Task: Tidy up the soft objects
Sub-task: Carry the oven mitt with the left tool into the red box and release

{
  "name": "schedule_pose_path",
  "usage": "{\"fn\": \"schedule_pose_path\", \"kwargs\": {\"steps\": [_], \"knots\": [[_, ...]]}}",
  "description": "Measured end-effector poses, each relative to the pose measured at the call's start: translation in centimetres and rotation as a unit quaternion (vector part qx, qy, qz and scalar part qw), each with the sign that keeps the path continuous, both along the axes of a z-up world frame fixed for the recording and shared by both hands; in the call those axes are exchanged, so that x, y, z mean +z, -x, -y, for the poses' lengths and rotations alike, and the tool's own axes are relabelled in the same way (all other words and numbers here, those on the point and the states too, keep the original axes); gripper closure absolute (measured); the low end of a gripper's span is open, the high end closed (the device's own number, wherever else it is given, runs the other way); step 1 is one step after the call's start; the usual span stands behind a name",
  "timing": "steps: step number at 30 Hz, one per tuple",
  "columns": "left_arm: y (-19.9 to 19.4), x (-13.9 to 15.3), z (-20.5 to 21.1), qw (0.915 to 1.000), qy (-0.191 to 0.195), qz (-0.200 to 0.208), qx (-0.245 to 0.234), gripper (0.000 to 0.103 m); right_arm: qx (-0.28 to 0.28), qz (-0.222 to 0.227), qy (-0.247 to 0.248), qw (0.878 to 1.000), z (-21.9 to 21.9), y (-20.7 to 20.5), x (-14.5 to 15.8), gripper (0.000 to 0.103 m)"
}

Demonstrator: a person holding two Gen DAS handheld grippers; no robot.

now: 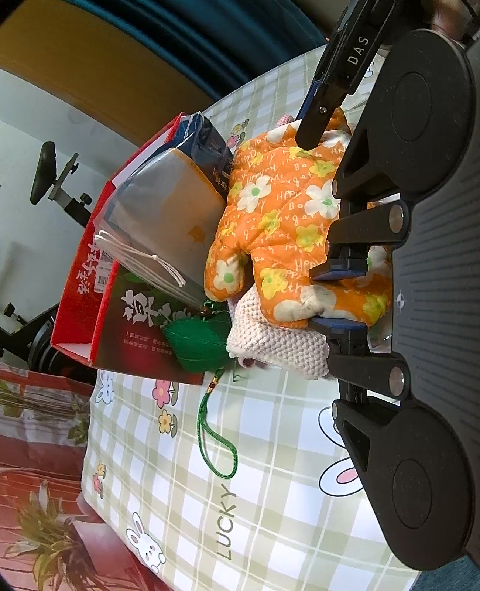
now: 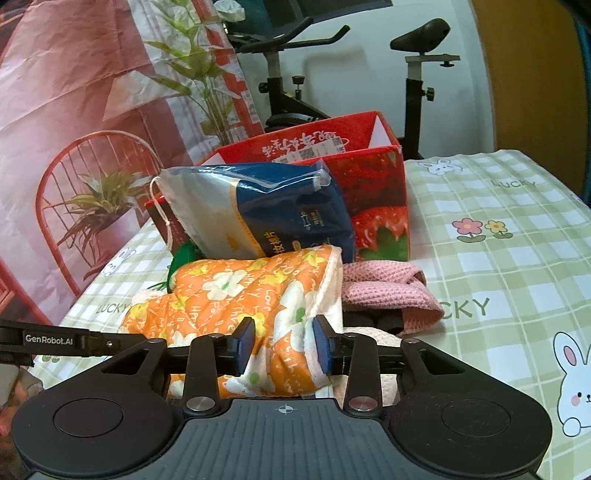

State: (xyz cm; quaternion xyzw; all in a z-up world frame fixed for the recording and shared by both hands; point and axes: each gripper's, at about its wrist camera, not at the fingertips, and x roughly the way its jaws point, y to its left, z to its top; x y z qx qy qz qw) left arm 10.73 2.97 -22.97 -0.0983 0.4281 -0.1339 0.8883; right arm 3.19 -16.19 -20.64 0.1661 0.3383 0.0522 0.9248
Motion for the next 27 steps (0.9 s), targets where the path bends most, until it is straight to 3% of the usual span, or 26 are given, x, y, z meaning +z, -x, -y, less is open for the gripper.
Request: {"fn": "schedule_pose_path", "kwargs": {"steps": [6, 9, 12, 14, 16, 19, 27], "knots": [[-0.2, -0.3, 0.0, 1.0, 0.004, -0.007, 0.002, 0.078, -0.011, -0.006, 0.0, 1.0, 0.3, -0.1, -0.3, 0.066], [-0.3, -0.4, -0.1, 0.9999, 0.003, -0.01, 0.004, 0.075, -0.02, -0.009, 0.009, 1.0, 0.3, -0.1, -0.4, 0.054], [-0.4, -0.7, -0.2, 0.9999, 0.006, -0.015, 0.005, 0.074, -0.02, -0.011, -0.001, 1.0, 0.6, -0.2, -0.6, 0.055], [-0.4, -0.6, -0.2, 0.9999, 0.007, -0.014, 0.003, 0.074, -0.018, -0.01, -0.002, 1.0, 0.6, -0.2, -0.6, 0.059], [-0.4, -0.5, -0.1, 0.9999, 0.007, -0.009, -0.004, 0.074, -0.01, -0.007, 0.001, 1.0, 0.3, -0.1, -0.4, 0.069], [-0.1, -0.2, 0.1, 0.9999, 0.002, 0.004, -0.012, 0.083, 0.002, 0.002, 0.009, 1.0, 0.0, 0.0, -0.1, 0.086], [0.6, 1.1, -0.3, 0.9991, 0.016, 0.038, -0.009, 0.089, 0.014, 0.027, 0.021, 0.999, -0.4, 0.4, 1.3, 0.09]]}}
